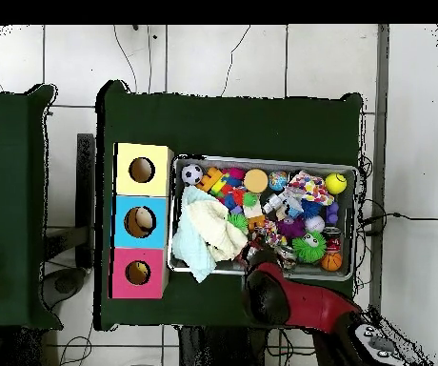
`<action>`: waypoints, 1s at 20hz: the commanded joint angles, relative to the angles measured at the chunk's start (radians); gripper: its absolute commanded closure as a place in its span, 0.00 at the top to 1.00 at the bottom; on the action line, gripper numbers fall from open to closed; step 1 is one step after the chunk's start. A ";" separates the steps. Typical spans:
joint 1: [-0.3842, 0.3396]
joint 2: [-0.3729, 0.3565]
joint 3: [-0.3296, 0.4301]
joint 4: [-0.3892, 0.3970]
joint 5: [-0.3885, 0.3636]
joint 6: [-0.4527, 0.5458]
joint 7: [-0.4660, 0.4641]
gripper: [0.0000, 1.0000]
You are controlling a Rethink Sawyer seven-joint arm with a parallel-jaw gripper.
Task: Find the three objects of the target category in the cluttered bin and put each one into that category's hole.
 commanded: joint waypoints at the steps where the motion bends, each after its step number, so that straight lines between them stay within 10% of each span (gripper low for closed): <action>1: -0.048 0.077 0.166 -0.072 -0.018 -0.022 0.125 1.00; 14: -0.060 0.160 0.165 -0.101 -0.030 -0.143 0.129 1.00; 20: 0.068 0.150 0.004 -0.125 0.029 -0.243 0.095 1.00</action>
